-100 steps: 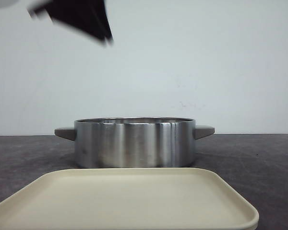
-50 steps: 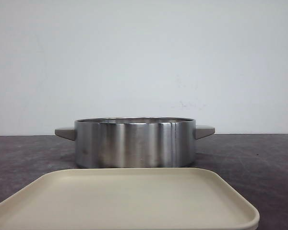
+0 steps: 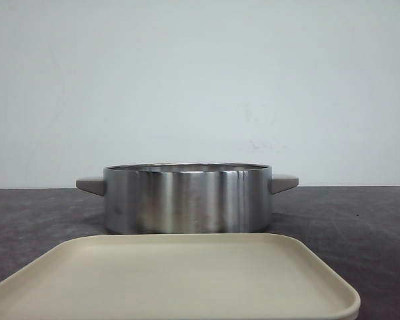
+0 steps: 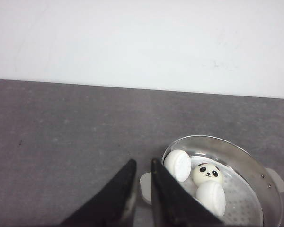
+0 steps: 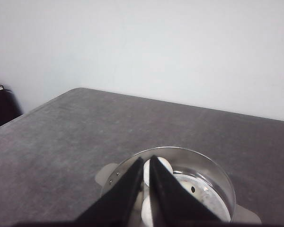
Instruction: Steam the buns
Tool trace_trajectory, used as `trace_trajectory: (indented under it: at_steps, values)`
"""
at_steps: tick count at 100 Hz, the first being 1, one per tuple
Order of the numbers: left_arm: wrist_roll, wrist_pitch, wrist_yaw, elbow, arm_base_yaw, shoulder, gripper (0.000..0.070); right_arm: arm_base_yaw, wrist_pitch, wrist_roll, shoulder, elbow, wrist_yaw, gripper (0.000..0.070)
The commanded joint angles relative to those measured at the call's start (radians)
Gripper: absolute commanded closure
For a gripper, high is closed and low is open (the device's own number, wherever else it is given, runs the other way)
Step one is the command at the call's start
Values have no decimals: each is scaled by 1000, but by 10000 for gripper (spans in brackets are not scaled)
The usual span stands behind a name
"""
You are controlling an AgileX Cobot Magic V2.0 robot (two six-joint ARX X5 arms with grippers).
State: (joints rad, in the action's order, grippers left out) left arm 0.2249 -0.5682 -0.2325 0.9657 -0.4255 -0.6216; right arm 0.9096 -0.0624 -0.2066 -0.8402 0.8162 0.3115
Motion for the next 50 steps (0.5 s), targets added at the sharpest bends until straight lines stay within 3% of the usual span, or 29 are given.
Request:
trace_trajectory:
  at_steps: [1,24,34,50]
  values:
    - [4,14,0,14,-3,-5,681,11,16,-9,-7,19,3,687]
    - [4,14,0,14,-3,-5,681,8,14,-10,-6,19,5,687]
    - [4,14,0,14,-3,-5,681,-66,-106,-18,43,5,37,687]
    - [3,14,0,14,-3,-4,681,-249,-141,31,200,-137,-80,687]
